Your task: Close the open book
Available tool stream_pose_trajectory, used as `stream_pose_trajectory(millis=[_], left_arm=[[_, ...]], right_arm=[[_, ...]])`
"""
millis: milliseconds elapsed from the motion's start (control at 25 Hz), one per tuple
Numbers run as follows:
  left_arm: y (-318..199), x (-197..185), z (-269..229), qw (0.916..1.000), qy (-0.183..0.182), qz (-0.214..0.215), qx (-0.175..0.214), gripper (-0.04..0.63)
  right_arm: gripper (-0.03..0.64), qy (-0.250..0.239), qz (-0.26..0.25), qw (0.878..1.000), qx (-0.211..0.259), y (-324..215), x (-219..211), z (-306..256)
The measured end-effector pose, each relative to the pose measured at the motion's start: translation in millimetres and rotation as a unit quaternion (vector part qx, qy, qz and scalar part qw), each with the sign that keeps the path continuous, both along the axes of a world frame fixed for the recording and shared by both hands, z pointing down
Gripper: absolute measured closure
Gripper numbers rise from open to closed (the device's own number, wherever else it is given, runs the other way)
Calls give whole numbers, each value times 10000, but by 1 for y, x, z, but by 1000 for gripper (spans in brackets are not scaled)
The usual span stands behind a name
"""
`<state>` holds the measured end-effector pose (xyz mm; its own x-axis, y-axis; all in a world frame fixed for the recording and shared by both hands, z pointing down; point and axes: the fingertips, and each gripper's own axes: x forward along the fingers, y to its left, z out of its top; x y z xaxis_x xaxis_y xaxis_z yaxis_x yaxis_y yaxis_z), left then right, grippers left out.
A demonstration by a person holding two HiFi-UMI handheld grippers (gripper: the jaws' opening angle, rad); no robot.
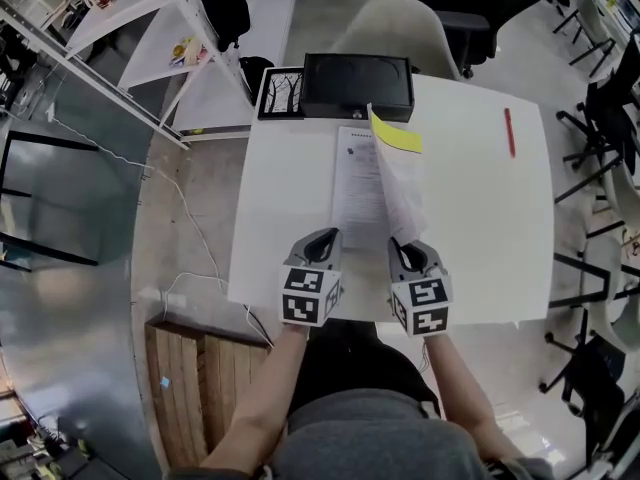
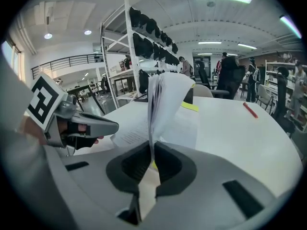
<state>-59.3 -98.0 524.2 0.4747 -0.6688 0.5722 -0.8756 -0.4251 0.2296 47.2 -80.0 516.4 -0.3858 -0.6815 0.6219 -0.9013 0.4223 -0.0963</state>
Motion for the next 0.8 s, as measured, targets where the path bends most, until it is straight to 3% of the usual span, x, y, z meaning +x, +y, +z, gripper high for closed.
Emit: stream_pose_trajectory(millis=[800], left_arm=[[-2,-13,3,9999,100,-80,-88,588]], right_arm=[[554,616,-399,9965,-409,-3,-22,20]])
